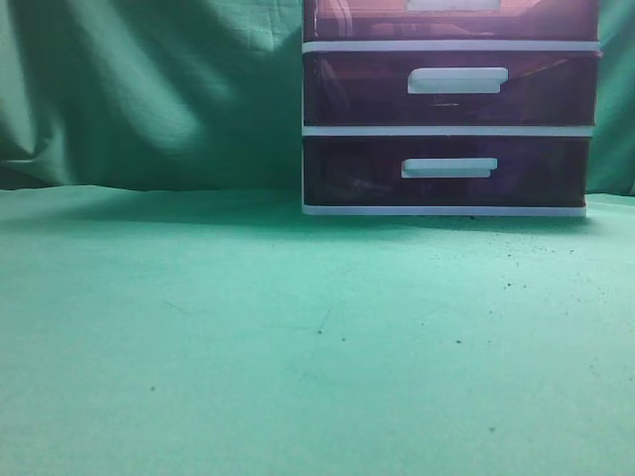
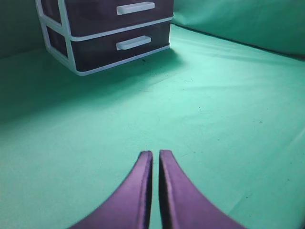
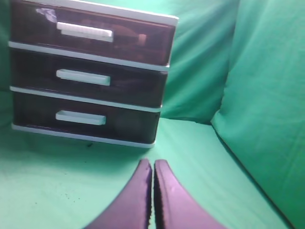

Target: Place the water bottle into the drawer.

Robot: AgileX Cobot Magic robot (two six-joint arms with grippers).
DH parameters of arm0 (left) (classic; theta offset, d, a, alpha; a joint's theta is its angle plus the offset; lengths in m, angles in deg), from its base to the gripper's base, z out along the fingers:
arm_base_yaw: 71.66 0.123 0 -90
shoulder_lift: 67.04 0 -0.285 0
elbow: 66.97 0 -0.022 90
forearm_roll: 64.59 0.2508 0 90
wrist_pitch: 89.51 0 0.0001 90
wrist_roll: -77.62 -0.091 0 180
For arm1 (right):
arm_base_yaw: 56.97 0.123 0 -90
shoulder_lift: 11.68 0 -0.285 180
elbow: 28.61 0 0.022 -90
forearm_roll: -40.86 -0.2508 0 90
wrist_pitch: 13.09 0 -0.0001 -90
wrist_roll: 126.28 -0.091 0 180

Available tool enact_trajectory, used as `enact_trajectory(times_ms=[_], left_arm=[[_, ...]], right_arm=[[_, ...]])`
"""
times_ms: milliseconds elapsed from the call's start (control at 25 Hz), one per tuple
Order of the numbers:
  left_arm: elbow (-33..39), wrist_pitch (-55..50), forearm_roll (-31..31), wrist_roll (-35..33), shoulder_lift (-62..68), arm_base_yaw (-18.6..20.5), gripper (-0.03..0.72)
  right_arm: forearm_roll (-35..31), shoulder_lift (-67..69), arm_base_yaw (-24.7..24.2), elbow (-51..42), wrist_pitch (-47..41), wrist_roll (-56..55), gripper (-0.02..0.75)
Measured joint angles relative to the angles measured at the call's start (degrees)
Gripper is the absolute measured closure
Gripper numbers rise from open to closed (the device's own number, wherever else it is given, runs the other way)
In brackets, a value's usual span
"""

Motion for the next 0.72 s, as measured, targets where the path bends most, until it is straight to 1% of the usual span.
enact_trajectory(times_ms=[80, 240, 320, 400, 520, 720], left_arm=[[0.0, 0.0, 0.0, 0.0, 0.0, 0.0, 0.688], [0.0, 0.0, 0.0, 0.0, 0.0, 0.0, 0.688], [0.0, 0.0, 0.0, 0.0, 0.0, 0.0, 0.688], [0.0, 0.0, 0.0, 0.0, 0.0, 0.0, 0.688], [0.0, 0.0, 0.0, 0.0, 0.0, 0.0, 0.688], [0.0, 0.0, 0.0, 0.0, 0.0, 0.0, 0.688]], right_arm=[[2.85, 0.0, -0.97, 0.0, -1.16, -3.9, 0.738], [16.09, 0.0, -1.43, 0.0, -7.44, -20.8, 0.738], [23.72, 0.0, -1.43, 0.0, -11.24, -31.31, 0.738], [27.81, 0.0, -1.43, 0.0, -14.54, -37.81, 0.738], [29.81, 0.0, -1.43, -0.12, -16.39, -40.88, 0.738], [30.26, 0.0, -1.43, -0.12, -16.78, -41.98, 0.738]])
